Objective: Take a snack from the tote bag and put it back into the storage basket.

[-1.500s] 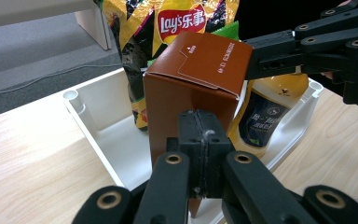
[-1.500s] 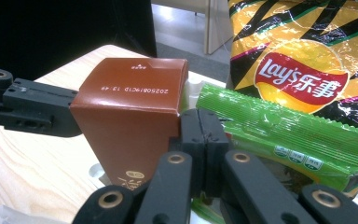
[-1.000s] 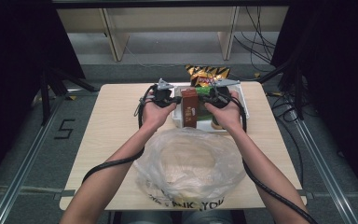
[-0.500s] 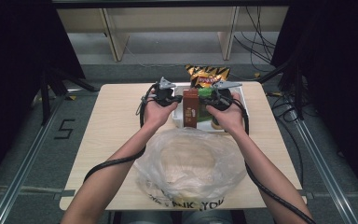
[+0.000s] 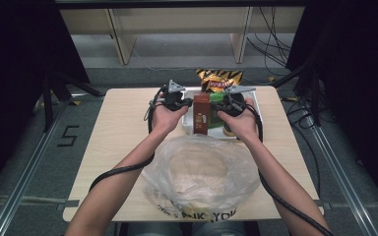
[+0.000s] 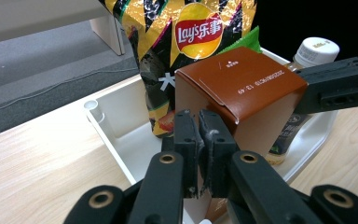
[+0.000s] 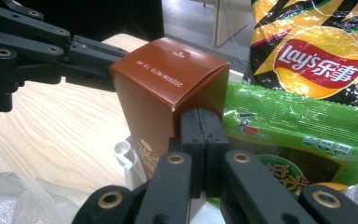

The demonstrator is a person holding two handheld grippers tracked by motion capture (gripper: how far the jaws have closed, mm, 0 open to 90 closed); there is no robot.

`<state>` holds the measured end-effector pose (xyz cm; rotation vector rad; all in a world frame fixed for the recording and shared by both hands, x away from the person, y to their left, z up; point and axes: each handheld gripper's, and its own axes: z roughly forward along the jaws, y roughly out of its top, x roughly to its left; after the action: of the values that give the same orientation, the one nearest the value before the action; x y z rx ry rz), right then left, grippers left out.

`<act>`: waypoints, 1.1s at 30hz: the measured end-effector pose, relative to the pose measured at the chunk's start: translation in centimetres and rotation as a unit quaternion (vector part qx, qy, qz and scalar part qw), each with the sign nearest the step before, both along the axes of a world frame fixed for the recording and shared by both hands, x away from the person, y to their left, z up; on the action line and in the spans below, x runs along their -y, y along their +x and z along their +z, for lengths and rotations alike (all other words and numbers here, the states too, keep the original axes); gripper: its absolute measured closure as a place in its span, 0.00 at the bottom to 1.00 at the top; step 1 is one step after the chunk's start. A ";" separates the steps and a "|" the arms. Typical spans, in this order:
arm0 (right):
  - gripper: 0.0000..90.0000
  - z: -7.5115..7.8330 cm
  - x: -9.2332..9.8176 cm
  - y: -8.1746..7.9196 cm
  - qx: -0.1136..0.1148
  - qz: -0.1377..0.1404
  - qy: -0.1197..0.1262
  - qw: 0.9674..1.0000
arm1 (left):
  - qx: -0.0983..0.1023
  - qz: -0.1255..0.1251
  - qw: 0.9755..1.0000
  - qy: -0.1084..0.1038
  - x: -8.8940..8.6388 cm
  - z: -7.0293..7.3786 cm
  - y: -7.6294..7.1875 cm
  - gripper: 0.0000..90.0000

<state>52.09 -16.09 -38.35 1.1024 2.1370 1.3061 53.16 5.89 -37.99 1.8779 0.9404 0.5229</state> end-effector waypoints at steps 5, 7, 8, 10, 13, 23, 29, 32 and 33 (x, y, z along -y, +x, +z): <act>1.00 0.2 0.3 0.0 -0.005 -0.001 -0.005 1.000 | 0.000 0.002 1.000 0.002 -0.1 0.0 -0.1 0.93; 1.00 0.3 0.3 0.0 -0.007 -0.001 0.003 1.000 | 0.001 0.004 1.000 -0.001 -0.2 -0.1 -0.1 0.92; 1.00 0.4 0.5 0.0 -0.002 -0.003 0.000 1.000 | -0.001 0.004 1.000 0.002 -0.3 -0.1 -0.2 0.92; 1.00 0.3 0.6 0.0 0.002 -0.003 -0.001 1.000 | 0.001 0.005 1.000 0.001 -0.4 -0.1 -0.2 0.92; 0.99 0.6 0.9 -0.2 -0.002 -0.008 0.007 1.000 | 0.004 0.007 1.000 0.000 -0.7 0.0 -0.4 0.91; 0.88 2.4 5.1 -1.9 0.031 -0.042 0.028 0.998 | 0.023 0.017 1.000 -0.009 -3.9 1.0 -2.3 0.83; 0.75 2.4 8.0 -3.6 0.028 -0.064 0.030 0.997 | 0.028 0.025 0.999 -0.006 -6.5 1.4 -4.1 0.73; 0.71 2.0 9.0 -4.2 0.034 -0.066 0.018 0.997 | 0.028 0.030 0.999 -0.003 -7.7 1.3 -5.0 0.67; 0.70 1.7 9.2 -4.7 0.022 -0.072 0.029 0.997 | 0.029 0.032 0.999 -0.003 -8.1 1.2 -5.2 0.65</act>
<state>47.42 -25.25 -36.62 1.2147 1.9594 1.3198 48.00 13.96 -36.76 1.8224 0.9662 0.6097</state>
